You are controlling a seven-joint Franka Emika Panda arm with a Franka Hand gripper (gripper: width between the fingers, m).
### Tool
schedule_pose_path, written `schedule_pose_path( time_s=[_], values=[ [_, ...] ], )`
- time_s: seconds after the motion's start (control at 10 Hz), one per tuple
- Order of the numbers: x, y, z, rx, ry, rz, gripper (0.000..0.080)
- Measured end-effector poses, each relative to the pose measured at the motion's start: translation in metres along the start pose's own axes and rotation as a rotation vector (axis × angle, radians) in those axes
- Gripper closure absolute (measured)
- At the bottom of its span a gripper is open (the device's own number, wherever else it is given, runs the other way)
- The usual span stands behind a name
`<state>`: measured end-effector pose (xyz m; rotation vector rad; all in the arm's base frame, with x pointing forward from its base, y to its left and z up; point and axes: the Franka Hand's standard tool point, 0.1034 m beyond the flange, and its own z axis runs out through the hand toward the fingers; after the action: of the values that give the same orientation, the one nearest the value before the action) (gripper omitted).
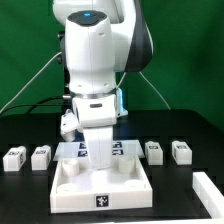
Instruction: Assemble one leg
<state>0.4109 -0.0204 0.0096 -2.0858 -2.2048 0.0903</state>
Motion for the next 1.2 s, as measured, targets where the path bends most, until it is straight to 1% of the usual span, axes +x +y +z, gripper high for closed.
schedule_pose_path(
  time_s=[0.1,0.8,0.9,1.0,1.2],
  values=[
    [0.000,0.001,0.000,-0.005,0.000,0.000,0.0731],
    [0.000,0.002,-0.001,-0.009,-0.001,0.001,0.0731],
    [0.005,0.009,-0.003,-0.013,0.001,0.017,0.0731],
    [0.014,0.022,-0.004,-0.021,0.005,0.023,0.0731],
    [0.037,0.050,-0.007,-0.050,0.017,0.031,0.0733]
  ],
)
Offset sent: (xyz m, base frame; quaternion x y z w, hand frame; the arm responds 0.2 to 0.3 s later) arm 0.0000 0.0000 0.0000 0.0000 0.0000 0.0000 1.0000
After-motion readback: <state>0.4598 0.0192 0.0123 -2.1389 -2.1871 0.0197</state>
